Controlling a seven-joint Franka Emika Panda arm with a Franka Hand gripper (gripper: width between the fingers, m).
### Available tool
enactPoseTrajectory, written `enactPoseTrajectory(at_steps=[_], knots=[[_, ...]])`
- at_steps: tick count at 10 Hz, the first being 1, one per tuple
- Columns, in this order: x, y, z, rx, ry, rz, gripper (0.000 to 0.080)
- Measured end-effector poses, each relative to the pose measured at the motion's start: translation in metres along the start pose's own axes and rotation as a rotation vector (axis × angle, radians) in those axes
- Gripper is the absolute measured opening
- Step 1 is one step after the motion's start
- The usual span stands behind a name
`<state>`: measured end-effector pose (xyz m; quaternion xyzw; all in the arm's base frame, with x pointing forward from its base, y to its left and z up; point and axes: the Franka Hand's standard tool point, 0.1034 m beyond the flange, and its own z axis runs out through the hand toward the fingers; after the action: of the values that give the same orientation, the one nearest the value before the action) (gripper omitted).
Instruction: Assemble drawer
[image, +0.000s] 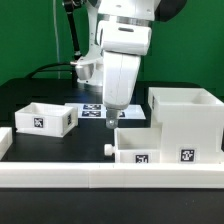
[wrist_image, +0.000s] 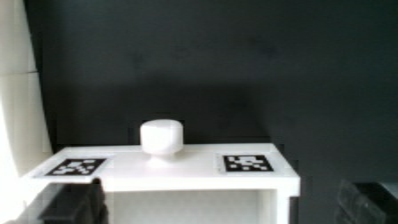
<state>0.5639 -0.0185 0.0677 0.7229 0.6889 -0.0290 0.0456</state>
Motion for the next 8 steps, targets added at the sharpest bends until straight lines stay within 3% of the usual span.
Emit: enactPoseTrajectory(at_steps=[4, 7, 8], knots=[[-0.049, 0.008, 0.017, 0.004, 0.123, -0.064, 0.0649], [-0.064, 0.013, 0.029, 0.020, 0.211, -0.051, 0.0649], [-0.052, 0.017, 0.031, 0.019, 0.210, -0.035, 0.0649]])
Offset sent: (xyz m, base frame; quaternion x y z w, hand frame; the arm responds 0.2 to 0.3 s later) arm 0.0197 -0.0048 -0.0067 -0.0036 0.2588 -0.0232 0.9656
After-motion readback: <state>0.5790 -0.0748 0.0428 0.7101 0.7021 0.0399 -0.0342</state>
